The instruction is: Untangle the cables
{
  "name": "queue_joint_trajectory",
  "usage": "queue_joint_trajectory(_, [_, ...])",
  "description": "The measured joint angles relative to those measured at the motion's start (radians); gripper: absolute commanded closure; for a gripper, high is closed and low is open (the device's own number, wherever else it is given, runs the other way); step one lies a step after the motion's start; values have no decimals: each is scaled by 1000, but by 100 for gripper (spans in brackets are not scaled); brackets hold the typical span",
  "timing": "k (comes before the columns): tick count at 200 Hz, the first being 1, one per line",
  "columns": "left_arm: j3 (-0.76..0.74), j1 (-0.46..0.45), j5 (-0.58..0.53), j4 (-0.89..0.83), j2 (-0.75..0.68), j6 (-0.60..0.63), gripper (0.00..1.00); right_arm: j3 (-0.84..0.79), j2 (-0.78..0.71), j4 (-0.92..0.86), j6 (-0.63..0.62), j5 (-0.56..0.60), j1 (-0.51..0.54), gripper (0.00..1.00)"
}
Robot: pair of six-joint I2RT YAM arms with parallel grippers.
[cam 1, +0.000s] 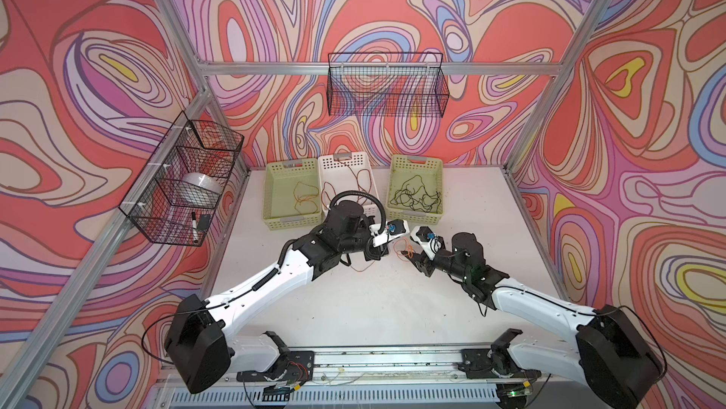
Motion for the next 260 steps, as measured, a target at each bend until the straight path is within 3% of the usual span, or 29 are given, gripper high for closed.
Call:
queue_joint_trajectory(37, [15, -2, -1, -17, 0, 0, 100, -19, 52, 182, 117, -45, 0, 61])
queue_joint_trajectory(83, [31, -2, -10, -25, 0, -1, 100, -55, 88, 307, 227, -68, 1, 100])
queue_joint_trajectory(137, [120, 6, -98, -34, -16, -29, 100, -55, 106, 272, 294, 86, -1, 100])
queue_joint_trajectory(164, [173, 66, -137, -21, -51, -74, 100, -58, 133, 240, 331, 151, -3, 100])
queue_joint_trajectory(193, [258, 147, -179, -9, -72, -132, 100, -58, 183, 222, 358, 166, -3, 100])
queue_joint_trajectory(224, [358, 156, -203, -56, -57, -153, 100, -10, 243, 219, 374, 122, -3, 100])
queue_joint_trajectory(244, [439, 180, -241, -90, -23, -157, 100, 42, 261, 208, 380, 74, -3, 67])
queue_joint_trajectory(260, [517, 230, -280, -104, 6, -166, 100, 69, 261, 180, 386, 45, -3, 53])
